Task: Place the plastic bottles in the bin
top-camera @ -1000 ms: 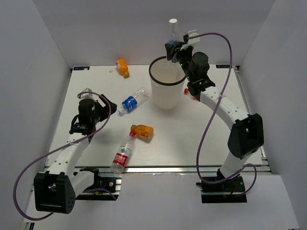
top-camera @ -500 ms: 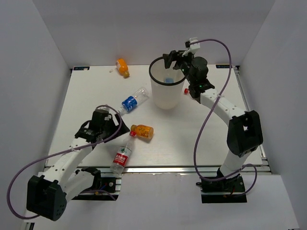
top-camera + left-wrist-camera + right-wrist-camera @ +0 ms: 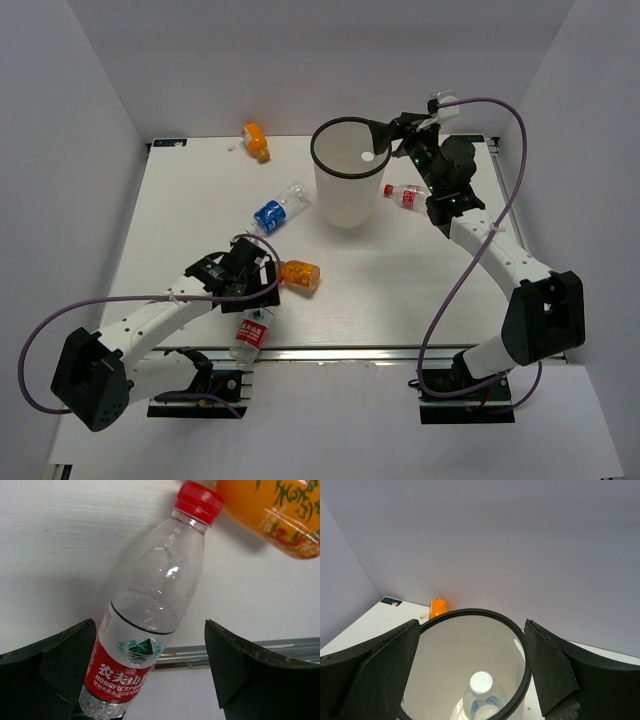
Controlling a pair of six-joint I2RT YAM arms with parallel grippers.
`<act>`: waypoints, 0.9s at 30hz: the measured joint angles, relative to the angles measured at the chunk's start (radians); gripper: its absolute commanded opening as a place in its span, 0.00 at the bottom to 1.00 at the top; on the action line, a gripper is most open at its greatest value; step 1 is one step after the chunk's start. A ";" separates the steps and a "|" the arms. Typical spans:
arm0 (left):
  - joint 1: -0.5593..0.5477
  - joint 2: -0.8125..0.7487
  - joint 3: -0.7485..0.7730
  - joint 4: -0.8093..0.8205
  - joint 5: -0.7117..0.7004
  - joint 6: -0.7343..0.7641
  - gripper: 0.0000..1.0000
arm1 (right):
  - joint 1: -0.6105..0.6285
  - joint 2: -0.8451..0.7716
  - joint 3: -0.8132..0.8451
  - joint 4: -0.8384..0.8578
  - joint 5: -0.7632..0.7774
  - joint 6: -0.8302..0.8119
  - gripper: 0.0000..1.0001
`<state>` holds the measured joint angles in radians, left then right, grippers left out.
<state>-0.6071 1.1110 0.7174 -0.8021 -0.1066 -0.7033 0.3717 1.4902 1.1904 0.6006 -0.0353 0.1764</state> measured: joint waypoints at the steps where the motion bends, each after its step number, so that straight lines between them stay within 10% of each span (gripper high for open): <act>1: -0.013 0.004 0.000 0.000 -0.001 0.000 0.98 | -0.005 -0.014 -0.018 0.006 -0.006 0.004 0.89; 10: -0.071 0.113 -0.002 0.002 -0.013 -0.003 0.93 | -0.059 -0.093 -0.142 0.016 -0.036 0.047 0.89; 18: -0.094 0.127 -0.001 -0.022 -0.040 -0.023 0.45 | -0.112 -0.178 -0.195 0.024 -0.040 0.055 0.89; 27: -0.102 -0.032 0.096 -0.202 -0.154 -0.094 0.44 | -0.160 -0.249 -0.249 0.030 -0.013 0.058 0.89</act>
<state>-0.7094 1.0794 0.8135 -1.0039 -0.2604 -0.7971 0.2115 1.2415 0.9413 0.6304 -0.0483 0.2344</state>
